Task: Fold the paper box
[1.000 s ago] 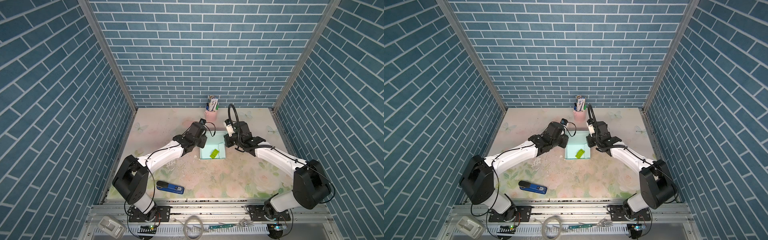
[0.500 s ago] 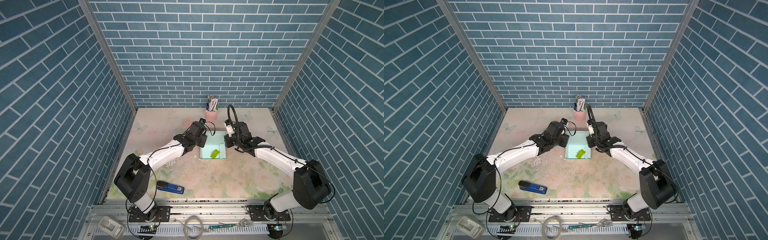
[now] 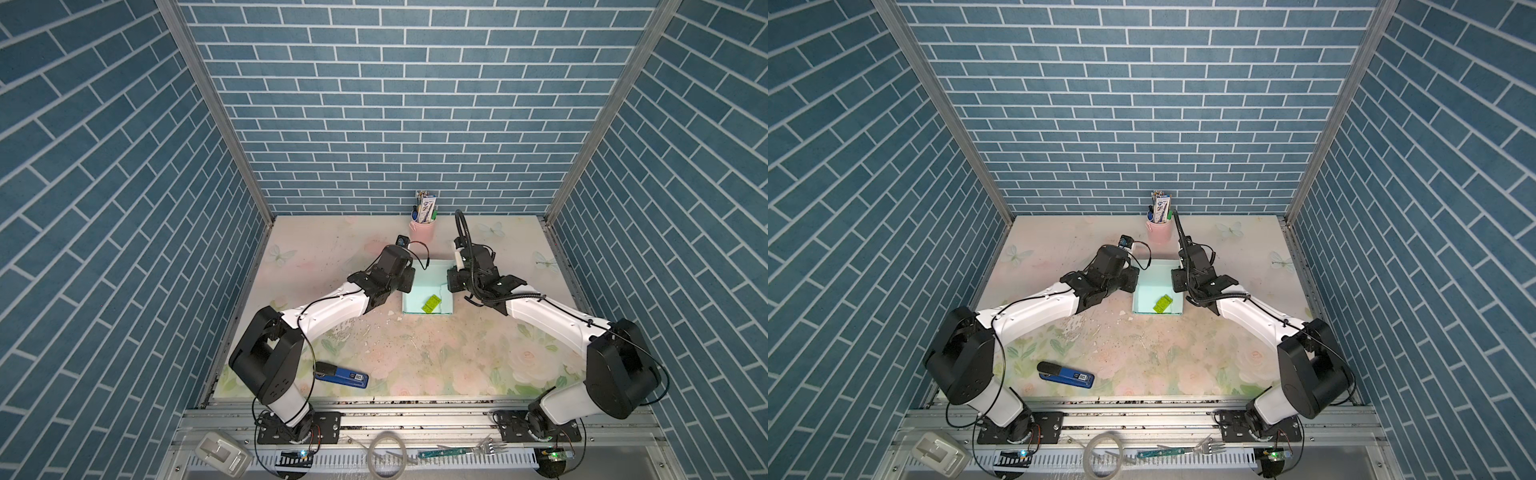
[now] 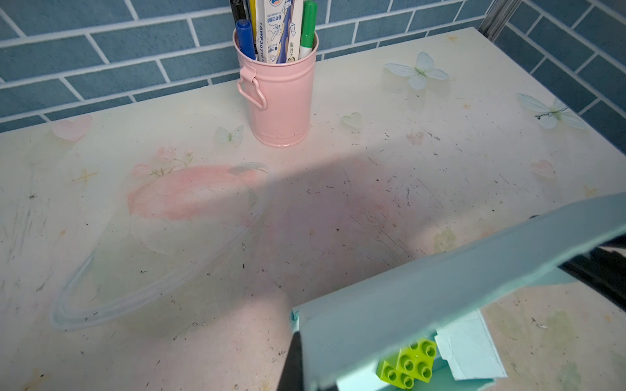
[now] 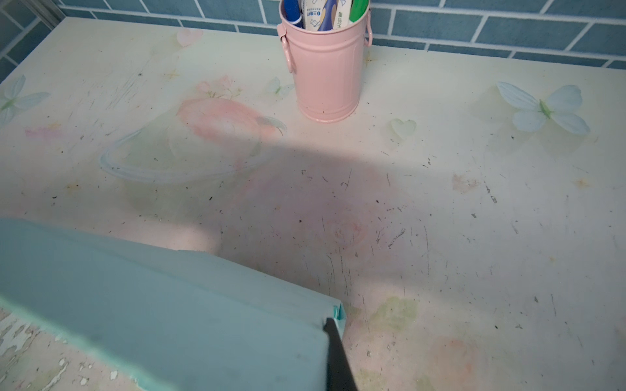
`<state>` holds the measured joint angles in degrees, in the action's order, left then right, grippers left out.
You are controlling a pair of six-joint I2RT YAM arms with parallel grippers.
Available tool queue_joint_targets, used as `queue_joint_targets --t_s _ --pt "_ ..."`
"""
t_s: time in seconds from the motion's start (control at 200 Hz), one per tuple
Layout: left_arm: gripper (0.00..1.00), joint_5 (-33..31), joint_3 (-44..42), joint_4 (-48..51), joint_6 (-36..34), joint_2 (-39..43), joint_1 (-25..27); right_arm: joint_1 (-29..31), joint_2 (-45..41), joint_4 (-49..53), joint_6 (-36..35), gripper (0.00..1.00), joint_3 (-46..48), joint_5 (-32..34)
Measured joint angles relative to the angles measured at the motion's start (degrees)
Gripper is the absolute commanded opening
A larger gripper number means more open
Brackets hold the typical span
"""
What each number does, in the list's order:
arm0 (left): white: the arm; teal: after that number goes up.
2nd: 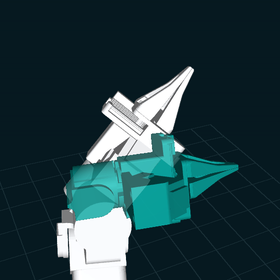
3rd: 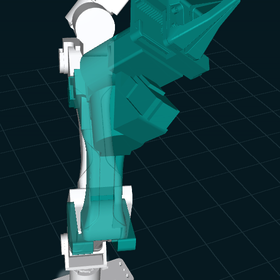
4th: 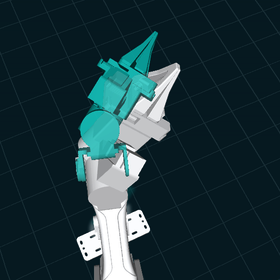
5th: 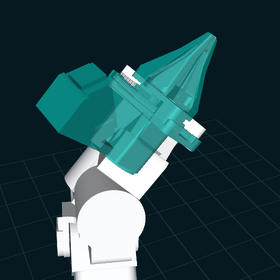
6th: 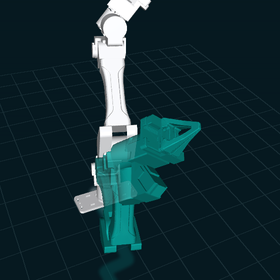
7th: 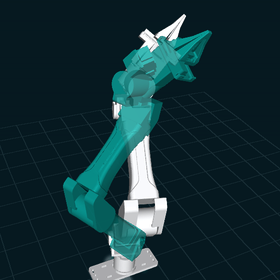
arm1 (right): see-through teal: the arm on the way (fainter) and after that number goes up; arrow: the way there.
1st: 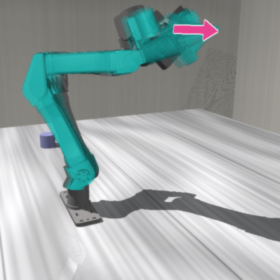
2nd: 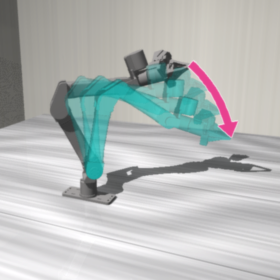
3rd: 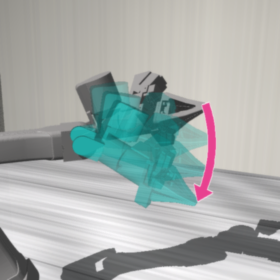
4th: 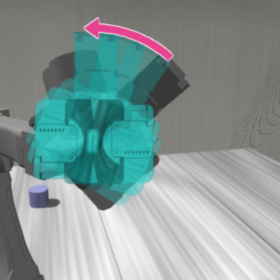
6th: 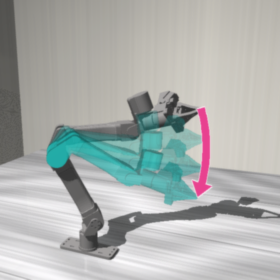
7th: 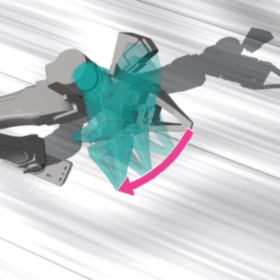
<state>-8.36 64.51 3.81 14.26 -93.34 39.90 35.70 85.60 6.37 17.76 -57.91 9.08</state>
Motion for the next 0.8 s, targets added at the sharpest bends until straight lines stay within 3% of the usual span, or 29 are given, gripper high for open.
queue_joint_targets --t_s 0.8 --pt "0.00 -8.35 -15.74 -23.63 0.96 3.56 2.54 2.67 0.74 -15.43 4.42 0.00 6.84 5.25"
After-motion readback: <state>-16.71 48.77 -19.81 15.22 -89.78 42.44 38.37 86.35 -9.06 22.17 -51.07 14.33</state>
